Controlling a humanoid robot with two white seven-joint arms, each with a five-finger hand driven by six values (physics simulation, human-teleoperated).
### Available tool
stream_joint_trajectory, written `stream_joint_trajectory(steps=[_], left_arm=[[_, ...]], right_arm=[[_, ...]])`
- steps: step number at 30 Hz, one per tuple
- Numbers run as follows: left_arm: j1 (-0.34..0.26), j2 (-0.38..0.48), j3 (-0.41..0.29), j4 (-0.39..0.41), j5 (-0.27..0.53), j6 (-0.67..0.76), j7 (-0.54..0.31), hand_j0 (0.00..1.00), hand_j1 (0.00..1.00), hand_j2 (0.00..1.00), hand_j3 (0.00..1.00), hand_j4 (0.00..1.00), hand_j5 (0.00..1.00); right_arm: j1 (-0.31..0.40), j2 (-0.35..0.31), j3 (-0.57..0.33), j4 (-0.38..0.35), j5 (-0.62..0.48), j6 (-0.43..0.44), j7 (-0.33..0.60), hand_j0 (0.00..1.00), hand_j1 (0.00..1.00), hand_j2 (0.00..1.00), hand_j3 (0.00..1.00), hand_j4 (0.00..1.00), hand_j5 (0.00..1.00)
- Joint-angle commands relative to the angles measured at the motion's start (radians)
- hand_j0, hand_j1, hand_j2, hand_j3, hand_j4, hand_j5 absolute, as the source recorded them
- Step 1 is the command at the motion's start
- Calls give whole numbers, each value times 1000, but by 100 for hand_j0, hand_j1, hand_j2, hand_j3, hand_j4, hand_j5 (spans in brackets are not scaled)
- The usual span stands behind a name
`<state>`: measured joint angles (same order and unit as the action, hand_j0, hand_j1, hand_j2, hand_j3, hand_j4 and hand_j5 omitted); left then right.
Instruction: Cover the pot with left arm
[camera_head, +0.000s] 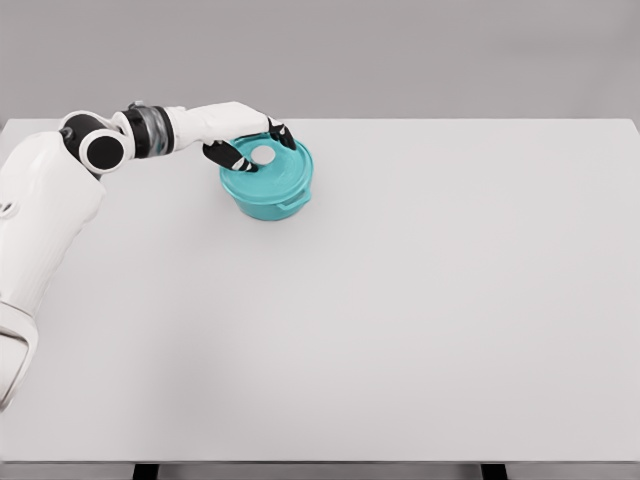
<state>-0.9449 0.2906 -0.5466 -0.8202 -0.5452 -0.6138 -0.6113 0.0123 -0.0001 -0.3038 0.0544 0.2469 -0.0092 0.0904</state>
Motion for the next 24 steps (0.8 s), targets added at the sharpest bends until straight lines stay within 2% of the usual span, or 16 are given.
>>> stream_joint_trajectory(steps=[1,8,13,24], left_arm=[[0,1,2,0,7,3,0,74,74,74,74,74,74],[-6,1,2,-4,8,3,0,75,75,75,75,75,75],[-6,21,2,-45,10,3,0,75,75,75,75,75,75],[-5,19,5,-47,10,3,0,75,75,75,75,75,75]], right_arm=[[0,0,0,1,0,0,0,100,100,100,100,100,100],[0,0,0,-1,0,0,0,100,100,100,100,100,100],[0,0,0,1,0,0,0,100,100,100,100,100,100],[0,0,0,1,0,0,0,100,100,100,100,100,100]])
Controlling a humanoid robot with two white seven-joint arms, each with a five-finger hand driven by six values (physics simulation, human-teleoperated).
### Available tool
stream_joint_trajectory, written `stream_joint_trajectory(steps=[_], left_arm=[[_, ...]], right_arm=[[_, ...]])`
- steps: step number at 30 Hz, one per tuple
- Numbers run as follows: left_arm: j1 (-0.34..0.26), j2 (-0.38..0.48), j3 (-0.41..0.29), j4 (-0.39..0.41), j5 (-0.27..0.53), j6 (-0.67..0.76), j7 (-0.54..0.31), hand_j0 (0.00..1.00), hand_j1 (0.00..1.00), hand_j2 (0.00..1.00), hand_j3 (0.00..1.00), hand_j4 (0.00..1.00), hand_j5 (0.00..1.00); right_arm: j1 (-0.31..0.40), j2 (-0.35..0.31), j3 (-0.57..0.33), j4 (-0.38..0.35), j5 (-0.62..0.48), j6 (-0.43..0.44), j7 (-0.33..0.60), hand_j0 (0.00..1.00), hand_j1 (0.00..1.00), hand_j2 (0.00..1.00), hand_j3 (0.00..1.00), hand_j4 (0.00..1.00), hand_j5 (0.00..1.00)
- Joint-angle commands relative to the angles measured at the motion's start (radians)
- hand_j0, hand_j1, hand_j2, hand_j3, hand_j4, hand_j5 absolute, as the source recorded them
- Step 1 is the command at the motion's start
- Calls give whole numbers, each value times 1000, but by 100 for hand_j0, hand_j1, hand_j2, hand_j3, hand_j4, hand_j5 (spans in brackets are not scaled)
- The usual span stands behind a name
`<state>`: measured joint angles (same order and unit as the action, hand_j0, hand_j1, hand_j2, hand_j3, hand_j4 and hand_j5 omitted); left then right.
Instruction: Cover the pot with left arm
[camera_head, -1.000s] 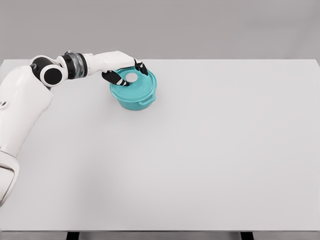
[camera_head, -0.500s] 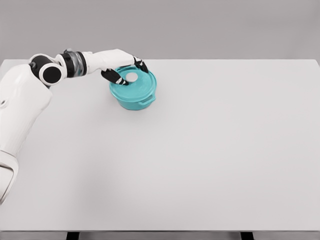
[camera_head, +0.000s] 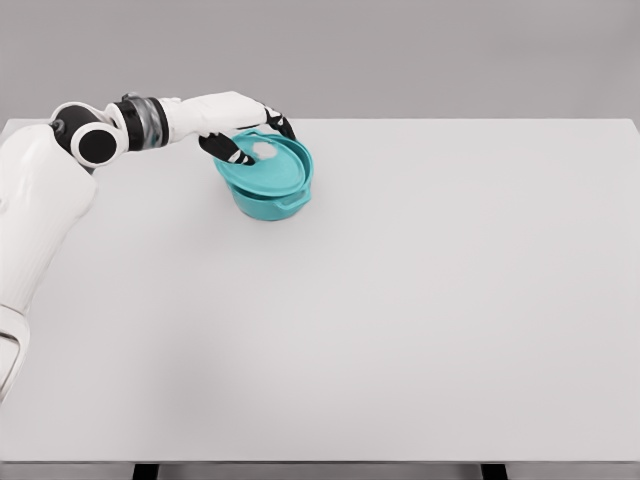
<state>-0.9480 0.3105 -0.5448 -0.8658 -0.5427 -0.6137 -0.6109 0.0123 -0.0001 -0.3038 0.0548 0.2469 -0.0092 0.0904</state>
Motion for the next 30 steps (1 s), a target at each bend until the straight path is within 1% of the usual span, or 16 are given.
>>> stream_joint_trajectory(steps=[1,17,30], left_arm=[[0,-1,2,1,7,3,0,75,75,75,75,75,75],[0,-1,3,-1,7,3,0,84,84,84,84,84,84],[-2,-1,3,2,3,3,0,85,85,85,85,85,85]], right_arm=[[0,0,0,0,0,0,0,100,100,100,100,100,100],[0,0,0,0,0,0,0,100,100,100,100,100,100],[0,0,0,0,0,0,0,100,100,100,100,100,100]])
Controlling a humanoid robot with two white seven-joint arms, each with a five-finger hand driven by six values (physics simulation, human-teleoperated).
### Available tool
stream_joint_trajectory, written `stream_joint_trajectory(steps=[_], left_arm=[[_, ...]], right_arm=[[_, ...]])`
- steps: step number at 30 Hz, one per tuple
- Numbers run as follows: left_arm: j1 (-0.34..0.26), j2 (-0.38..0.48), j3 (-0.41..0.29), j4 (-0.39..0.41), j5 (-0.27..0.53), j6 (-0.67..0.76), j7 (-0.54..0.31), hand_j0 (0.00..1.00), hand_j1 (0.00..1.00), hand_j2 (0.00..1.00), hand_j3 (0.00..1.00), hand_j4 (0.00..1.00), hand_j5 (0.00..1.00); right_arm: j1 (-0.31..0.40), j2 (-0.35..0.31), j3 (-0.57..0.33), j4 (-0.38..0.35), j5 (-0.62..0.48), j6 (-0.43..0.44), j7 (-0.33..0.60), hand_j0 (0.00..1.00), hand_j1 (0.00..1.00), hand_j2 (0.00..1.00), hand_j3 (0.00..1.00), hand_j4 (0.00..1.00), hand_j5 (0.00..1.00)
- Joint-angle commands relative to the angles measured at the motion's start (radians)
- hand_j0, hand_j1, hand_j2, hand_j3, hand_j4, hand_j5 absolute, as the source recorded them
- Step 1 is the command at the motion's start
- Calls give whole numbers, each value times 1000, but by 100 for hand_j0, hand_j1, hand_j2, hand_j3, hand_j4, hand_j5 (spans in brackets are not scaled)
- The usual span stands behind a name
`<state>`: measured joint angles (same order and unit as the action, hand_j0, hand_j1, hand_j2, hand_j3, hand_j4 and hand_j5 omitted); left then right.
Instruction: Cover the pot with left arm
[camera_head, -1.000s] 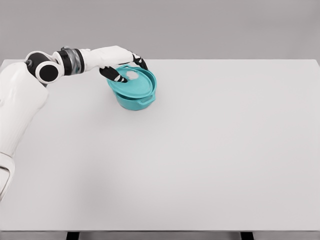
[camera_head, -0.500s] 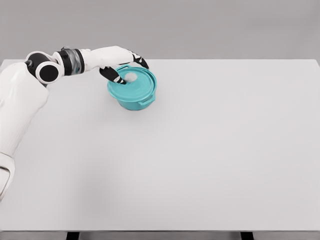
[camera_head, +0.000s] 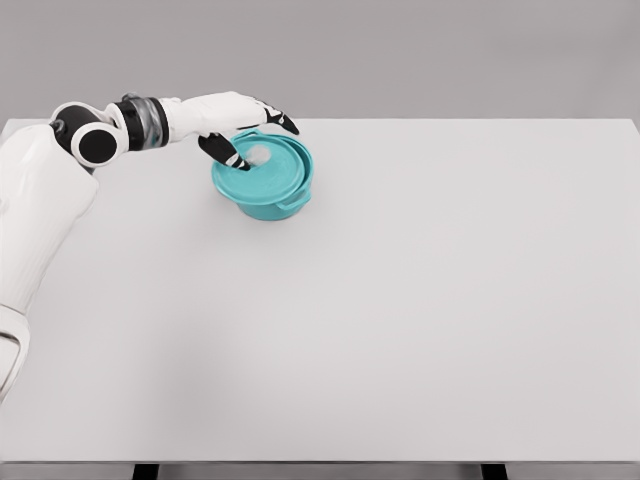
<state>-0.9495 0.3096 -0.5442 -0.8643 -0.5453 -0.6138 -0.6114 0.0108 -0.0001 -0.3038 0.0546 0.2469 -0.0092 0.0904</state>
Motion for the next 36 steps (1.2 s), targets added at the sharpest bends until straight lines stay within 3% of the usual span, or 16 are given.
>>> stream_joint_trajectory(steps=[1,36], left_arm=[[-2,0,1,1,4,3,1,85,85,85,85,85,85],[-12,-17,-2,13,-4,3,1,85,85,85,85,85,85]], right_arm=[[2,0,0,1,0,0,0,100,100,100,100,100,100],[2,0,0,1,0,0,0,100,100,100,100,100,100]])
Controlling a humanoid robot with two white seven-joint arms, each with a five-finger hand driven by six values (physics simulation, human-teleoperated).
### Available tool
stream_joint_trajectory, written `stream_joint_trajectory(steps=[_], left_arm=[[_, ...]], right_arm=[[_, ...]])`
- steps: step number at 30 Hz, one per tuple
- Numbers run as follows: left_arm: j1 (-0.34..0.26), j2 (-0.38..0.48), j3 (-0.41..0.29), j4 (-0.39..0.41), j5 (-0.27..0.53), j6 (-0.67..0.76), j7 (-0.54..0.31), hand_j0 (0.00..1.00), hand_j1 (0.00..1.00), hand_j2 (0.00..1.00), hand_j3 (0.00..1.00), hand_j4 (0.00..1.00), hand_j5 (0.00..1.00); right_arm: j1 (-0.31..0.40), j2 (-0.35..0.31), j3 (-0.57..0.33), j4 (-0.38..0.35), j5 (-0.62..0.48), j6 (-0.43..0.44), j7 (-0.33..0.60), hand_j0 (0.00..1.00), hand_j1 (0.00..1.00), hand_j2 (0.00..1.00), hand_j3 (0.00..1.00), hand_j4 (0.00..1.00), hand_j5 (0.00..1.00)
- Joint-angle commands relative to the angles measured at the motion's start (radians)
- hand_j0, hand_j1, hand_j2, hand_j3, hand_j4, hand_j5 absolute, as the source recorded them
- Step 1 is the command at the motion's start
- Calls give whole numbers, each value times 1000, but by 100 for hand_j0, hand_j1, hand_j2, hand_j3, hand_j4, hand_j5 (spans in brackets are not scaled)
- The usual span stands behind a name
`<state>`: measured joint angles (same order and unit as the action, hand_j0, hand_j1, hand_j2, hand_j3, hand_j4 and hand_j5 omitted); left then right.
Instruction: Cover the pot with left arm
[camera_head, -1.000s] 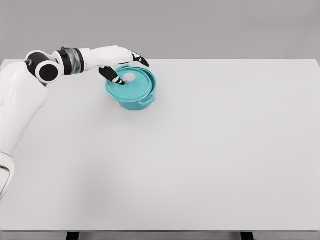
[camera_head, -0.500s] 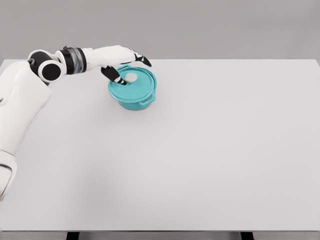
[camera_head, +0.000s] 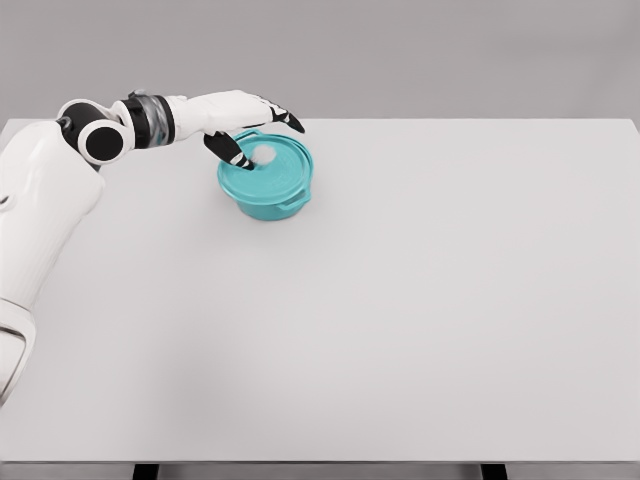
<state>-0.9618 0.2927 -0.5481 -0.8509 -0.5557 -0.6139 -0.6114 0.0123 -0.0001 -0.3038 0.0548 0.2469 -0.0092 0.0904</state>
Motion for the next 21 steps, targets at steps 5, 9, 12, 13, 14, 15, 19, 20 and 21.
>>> stream_joint_trajectory(steps=[5,9,12,13,14,15,19,20,21], left_arm=[[-2,-1,2,1,7,3,1,85,85,85,85,85,85],[-9,-4,2,23,-3,3,1,85,85,85,85,85,85],[-11,-4,2,21,-3,3,1,85,85,85,85,85,85],[-11,-7,2,23,-3,3,1,85,85,85,85,85,85],[-11,-6,2,21,-3,3,1,85,85,85,85,85,85],[-11,-6,2,21,-3,3,1,87,87,87,87,87,87],[-8,-3,2,18,-1,3,1,90,90,90,90,90,90],[-6,-3,2,13,-1,3,1,90,90,90,90,90,90],[-6,-1,2,12,0,3,1,90,90,90,90,90,90]], right_arm=[[0,0,0,-1,0,0,0,100,100,100,100,100,100],[0,0,0,-1,0,0,0,100,100,100,100,100,100],[0,0,0,0,0,0,0,100,100,100,100,100,100],[0,0,0,0,0,0,0,100,100,100,100,100,100],[0,0,0,-1,0,0,0,100,100,100,100,100,100],[0,0,0,0,0,0,0,100,100,100,100,100,100],[0,0,0,0,0,0,0,100,100,100,100,100,100],[0,0,0,0,0,0,0,100,100,100,100,100,100],[0,0,0,0,0,0,0,100,100,100,100,100,100]])
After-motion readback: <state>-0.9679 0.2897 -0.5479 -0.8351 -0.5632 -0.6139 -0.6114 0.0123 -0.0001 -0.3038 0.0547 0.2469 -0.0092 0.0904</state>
